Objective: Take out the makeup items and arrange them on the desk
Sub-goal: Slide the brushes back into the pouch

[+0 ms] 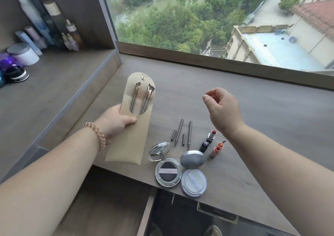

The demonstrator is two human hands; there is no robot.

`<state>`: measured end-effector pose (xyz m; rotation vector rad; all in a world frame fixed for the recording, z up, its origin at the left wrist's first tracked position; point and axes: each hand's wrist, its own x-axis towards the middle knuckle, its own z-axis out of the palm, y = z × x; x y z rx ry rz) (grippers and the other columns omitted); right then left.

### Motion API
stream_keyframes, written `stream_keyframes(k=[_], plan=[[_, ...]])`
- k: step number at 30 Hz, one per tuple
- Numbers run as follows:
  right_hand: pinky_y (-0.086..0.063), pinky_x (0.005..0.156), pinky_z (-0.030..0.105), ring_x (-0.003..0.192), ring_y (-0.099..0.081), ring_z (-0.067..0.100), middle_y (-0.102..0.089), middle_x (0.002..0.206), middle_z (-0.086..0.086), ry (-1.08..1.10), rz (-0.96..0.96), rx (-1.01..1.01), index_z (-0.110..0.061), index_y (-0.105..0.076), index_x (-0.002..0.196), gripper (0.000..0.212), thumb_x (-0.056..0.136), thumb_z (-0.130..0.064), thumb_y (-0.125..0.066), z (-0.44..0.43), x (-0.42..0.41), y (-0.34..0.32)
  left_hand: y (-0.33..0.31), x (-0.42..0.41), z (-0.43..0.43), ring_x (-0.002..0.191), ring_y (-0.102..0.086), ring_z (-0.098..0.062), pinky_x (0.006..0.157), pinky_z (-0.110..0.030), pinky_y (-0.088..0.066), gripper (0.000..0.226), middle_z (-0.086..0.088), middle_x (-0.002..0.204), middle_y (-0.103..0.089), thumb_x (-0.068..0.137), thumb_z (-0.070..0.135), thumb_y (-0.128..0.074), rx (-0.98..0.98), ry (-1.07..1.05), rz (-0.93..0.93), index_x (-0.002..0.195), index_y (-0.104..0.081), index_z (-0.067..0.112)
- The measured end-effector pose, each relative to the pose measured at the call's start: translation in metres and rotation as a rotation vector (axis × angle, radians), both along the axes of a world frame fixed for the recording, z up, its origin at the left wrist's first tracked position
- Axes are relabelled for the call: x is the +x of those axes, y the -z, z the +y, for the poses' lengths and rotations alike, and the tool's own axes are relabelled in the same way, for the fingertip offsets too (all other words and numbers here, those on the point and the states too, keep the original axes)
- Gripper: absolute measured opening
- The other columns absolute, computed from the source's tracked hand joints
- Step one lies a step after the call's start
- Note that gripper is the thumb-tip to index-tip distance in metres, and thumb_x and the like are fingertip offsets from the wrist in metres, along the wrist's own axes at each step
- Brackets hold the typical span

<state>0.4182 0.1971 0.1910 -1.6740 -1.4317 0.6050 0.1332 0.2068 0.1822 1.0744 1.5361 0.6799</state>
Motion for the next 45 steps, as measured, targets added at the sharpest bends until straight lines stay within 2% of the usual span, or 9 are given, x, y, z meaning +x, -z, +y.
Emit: stream_keyframes(k=[3, 7, 13, 20, 24, 29, 32, 38, 45], plan=[[-0.042, 0.067, 0.025, 0.074, -0.056, 0.013, -0.061, 0.076, -0.006, 0.019, 0.038, -0.016, -0.022, -0.061, 0.086, 0.007, 0.090, -0.025, -0.058, -0.005, 0.010, -0.001, -0.013, 0.005, 0.005, 0.081, -0.067, -0.026, 0.078, -0.041, -0.055, 0.023, -0.014, 0.096, -0.069, 0.085, -0.006, -0.059, 0.008, 0.082, 0.039, 0.102, -0.061, 0.010], [-0.043, 0.069, 0.027, 0.074, -0.057, 0.015, -0.064, 0.077, -0.002, 0.066, 0.068, -0.013, -0.021, -0.061, 0.084, 0.009, 0.090, -0.025, -0.057, -0.013, 0.030, -0.004, -0.036, 0.043, 0.008, 0.067, -0.069, -0.019, 0.059, -0.031, -0.059, 0.026, -0.012, 0.089, -0.068, 0.088, -0.007, -0.053, 0.020, 0.089, -0.243, 0.109, -0.057, 0.007], [-0.051, 0.077, 0.040, 0.076, -0.063, 0.020, -0.067, 0.071, -0.003, 0.157, 0.169, -0.095, -0.013, -0.066, 0.083, 0.028, 0.092, -0.035, -0.051, -0.055, 0.076, -0.007, -0.037, 0.174, -0.007, 0.068, -0.069, -0.024, 0.058, -0.035, -0.058, 0.026, -0.010, 0.082, -0.072, 0.087, -0.010, -0.052, -0.025, 0.340, -0.442, 0.103, -0.061, 0.008], [-0.053, 0.071, 0.031, 0.066, -0.060, 0.016, -0.070, 0.082, 0.009, 0.225, 0.357, -0.306, -0.008, -0.069, 0.091, 0.015, 0.093, -0.018, -0.058, -0.139, 0.154, 0.010, 0.001, 0.299, -0.062, 0.079, -0.069, -0.029, 0.070, -0.038, -0.059, 0.032, -0.020, 0.100, -0.069, 0.086, -0.010, -0.053, -0.177, 0.473, -0.513, 0.116, -0.056, 0.000], [-0.043, 0.054, 0.013, 0.054, -0.054, 0.007, -0.066, 0.072, 0.003, 0.254, 0.443, -0.364, -0.009, -0.067, 0.085, 0.008, 0.090, -0.010, -0.060, -0.166, 0.200, 0.025, 0.013, 0.346, -0.093, 0.084, -0.068, -0.030, 0.072, -0.038, -0.059, 0.032, -0.020, 0.106, -0.068, 0.087, -0.009, -0.053, -0.229, 0.469, -0.488, 0.116, -0.057, 0.003], [-0.047, 0.063, 0.027, 0.063, -0.055, 0.017, -0.066, 0.076, 0.008, 0.238, 0.425, -0.438, -0.006, -0.066, 0.088, 0.006, 0.089, -0.009, -0.061, -0.179, 0.263, 0.053, 0.040, 0.400, -0.114, 0.096, -0.068, -0.030, 0.069, -0.034, -0.058, 0.031, -0.016, 0.112, -0.068, 0.085, 0.000, -0.062, -0.222, 0.444, -0.312, 0.115, -0.056, 0.003], [-0.053, 0.064, 0.042, 0.068, -0.063, 0.023, -0.072, 0.083, 0.007, 0.213, 0.312, -0.539, -0.013, -0.068, 0.084, 0.008, 0.084, -0.021, -0.065, -0.185, 0.303, 0.070, 0.061, 0.428, -0.125, 0.093, -0.069, -0.027, 0.075, -0.042, -0.058, 0.030, -0.012, 0.107, -0.069, 0.081, 0.005, -0.068, -0.247, 0.403, -0.113, 0.109, -0.057, 0.009], [-0.055, 0.076, 0.035, 0.079, -0.067, 0.020, -0.072, 0.088, 0.002, 0.137, 0.093, -0.627, -0.016, -0.068, 0.086, 0.010, 0.085, -0.025, -0.065, -0.183, 0.351, 0.094, 0.088, 0.471, -0.142, 0.083, -0.070, -0.021, 0.078, -0.042, -0.058, 0.024, -0.002, 0.088, -0.070, 0.074, 0.016, -0.073, -0.121, 0.344, 0.148, 0.092, -0.058, 0.021], [-0.052, 0.079, 0.035, 0.087, -0.063, 0.018, -0.068, 0.088, -0.005, 0.110, -0.095, -0.682, -0.023, -0.064, 0.087, 0.013, 0.084, -0.036, -0.062, -0.173, 0.362, 0.107, 0.093, 0.487, -0.143, 0.086, -0.063, -0.018, 0.078, -0.031, -0.051, 0.023, 0.003, 0.090, -0.064, 0.074, 0.023, -0.073, 0.011, 0.358, 0.407, 0.091, -0.058, 0.020]])
